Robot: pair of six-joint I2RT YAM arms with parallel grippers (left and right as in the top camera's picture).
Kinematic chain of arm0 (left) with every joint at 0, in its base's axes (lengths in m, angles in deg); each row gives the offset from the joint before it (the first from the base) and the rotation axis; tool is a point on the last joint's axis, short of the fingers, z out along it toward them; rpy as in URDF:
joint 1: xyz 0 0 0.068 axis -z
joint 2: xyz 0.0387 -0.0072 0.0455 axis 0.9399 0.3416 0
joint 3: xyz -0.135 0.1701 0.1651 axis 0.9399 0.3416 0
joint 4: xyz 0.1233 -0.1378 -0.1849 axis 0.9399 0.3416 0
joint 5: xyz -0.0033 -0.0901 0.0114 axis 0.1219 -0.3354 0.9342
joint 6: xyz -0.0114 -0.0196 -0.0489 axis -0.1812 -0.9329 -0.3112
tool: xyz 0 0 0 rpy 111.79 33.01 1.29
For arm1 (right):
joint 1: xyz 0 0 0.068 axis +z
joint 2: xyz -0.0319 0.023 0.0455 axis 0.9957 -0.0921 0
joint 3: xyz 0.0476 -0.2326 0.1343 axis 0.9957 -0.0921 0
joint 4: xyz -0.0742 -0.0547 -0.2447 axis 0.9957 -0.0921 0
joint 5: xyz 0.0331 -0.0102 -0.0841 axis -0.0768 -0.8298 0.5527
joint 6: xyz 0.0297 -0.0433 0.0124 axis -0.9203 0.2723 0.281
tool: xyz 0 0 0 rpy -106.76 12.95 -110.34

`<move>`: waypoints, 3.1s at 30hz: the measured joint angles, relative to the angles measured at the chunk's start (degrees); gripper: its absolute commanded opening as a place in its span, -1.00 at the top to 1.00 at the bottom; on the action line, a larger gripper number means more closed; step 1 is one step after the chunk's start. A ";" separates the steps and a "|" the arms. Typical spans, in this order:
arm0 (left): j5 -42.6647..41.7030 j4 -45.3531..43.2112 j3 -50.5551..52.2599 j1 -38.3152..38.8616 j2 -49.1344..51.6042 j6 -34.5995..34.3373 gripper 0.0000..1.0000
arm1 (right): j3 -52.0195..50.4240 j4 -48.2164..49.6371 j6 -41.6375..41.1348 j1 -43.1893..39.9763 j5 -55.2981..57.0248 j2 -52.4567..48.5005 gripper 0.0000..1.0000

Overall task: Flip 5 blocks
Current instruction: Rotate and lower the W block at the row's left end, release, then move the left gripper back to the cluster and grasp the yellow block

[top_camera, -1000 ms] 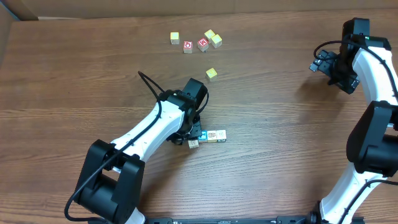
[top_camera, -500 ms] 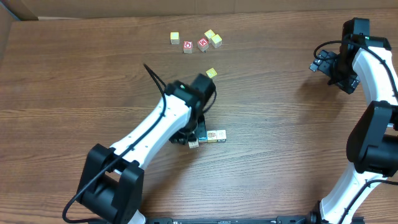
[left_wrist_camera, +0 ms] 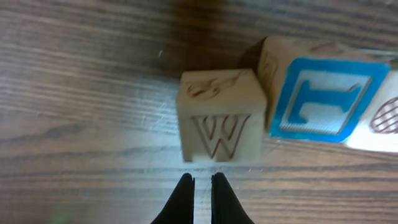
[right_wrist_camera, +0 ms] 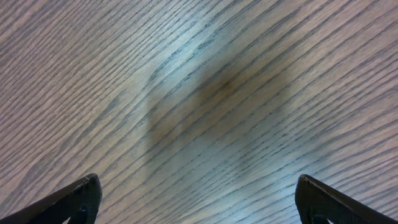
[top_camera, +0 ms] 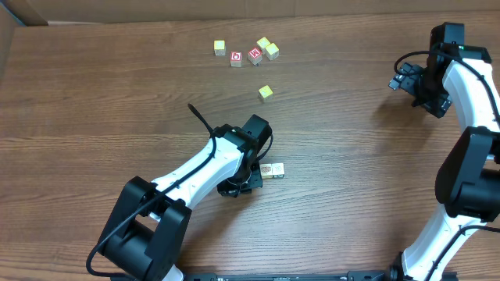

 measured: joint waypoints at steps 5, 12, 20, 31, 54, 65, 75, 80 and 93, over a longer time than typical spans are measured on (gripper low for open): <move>0.55 -1.25 0.04 0.00 0.00 0.00 0.92 | 0.00 -0.02 0.00 0.00 0.00 0.00 -1.00; 2.84 -1.60 0.04 0.00 0.00 0.00 0.92 | 0.00 0.00 -0.02 0.00 0.00 0.00 -1.00; 4.50 -2.80 0.04 0.00 0.00 0.00 0.91 | 0.00 0.00 -0.02 0.00 -0.02 0.00 -1.00; 4.63 -1.05 0.02 0.00 0.00 0.04 0.92 | 0.00 0.00 0.02 0.00 0.00 0.00 -1.00; 16.28 1.18 -4.35 -0.13 -0.83 0.33 0.92 | 0.00 -0.04 -0.02 0.00 0.00 0.00 -1.00; 16.44 -4.09 0.44 -0.13 -0.83 0.33 0.92 | 0.00 0.00 0.00 0.00 0.02 0.00 -1.00; 14.82 -6.93 0.46 -0.13 -0.83 0.33 0.91 | 0.00 0.00 0.02 0.00 0.00 0.00 -1.00; 13.14 -7.78 0.46 -0.13 -0.83 0.33 0.92 | 0.00 -0.02 0.02 0.00 -0.02 0.00 -1.00; 12.17 0.22 -7.41 -6.32 -0.81 3.26 0.72 | 0.00 0.04 0.00 0.00 0.02 0.00 -1.00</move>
